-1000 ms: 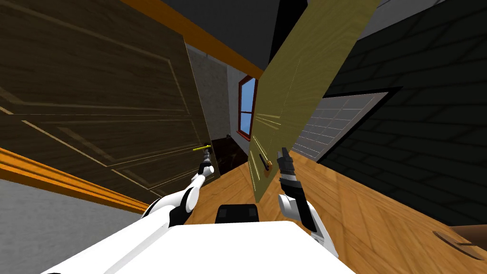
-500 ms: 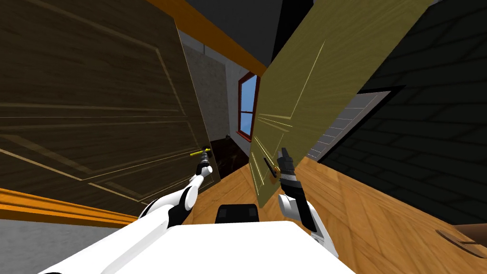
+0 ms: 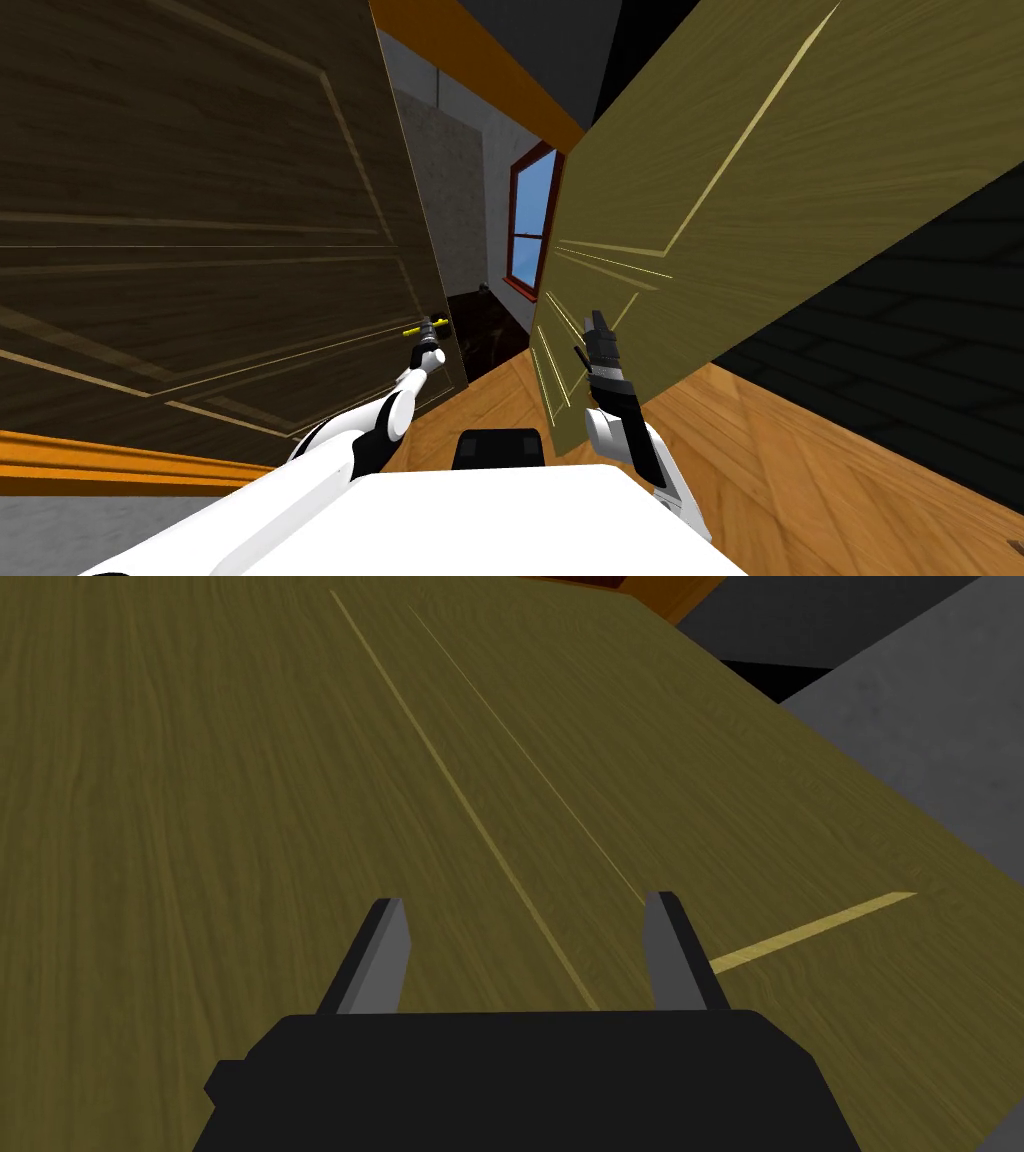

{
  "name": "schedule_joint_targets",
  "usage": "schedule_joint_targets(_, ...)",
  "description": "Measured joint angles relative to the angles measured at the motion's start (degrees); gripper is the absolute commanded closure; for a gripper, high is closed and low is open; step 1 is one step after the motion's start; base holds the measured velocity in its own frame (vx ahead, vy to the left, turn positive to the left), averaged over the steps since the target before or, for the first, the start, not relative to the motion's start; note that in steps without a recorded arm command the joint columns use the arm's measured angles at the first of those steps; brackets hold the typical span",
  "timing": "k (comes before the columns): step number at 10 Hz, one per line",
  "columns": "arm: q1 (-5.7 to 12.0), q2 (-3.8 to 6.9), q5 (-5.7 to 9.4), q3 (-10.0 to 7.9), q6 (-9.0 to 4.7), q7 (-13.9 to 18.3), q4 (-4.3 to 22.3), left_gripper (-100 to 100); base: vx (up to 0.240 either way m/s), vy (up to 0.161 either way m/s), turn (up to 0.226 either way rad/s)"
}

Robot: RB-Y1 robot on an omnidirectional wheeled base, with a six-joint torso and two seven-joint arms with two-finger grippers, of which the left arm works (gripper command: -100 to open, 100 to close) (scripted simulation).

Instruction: Pull the door open

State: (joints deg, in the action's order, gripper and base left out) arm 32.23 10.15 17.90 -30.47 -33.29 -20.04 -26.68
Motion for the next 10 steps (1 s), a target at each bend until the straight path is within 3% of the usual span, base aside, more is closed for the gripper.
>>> schedule_joint_targets(5,-0.05,0.01,0.01,0.00,0.20,0.02,0.01,100,-0.011,-0.006,-0.003)
schedule_joint_targets(6,-0.06,0.00,0.01,0.00,0.20,0.02,0.02,100,-0.071,-0.015,-0.206)
schedule_joint_targets(10,-1.54,2.63,-0.35,1.02,0.37,2.86,-0.52,100,-0.135,-0.063,-0.202)
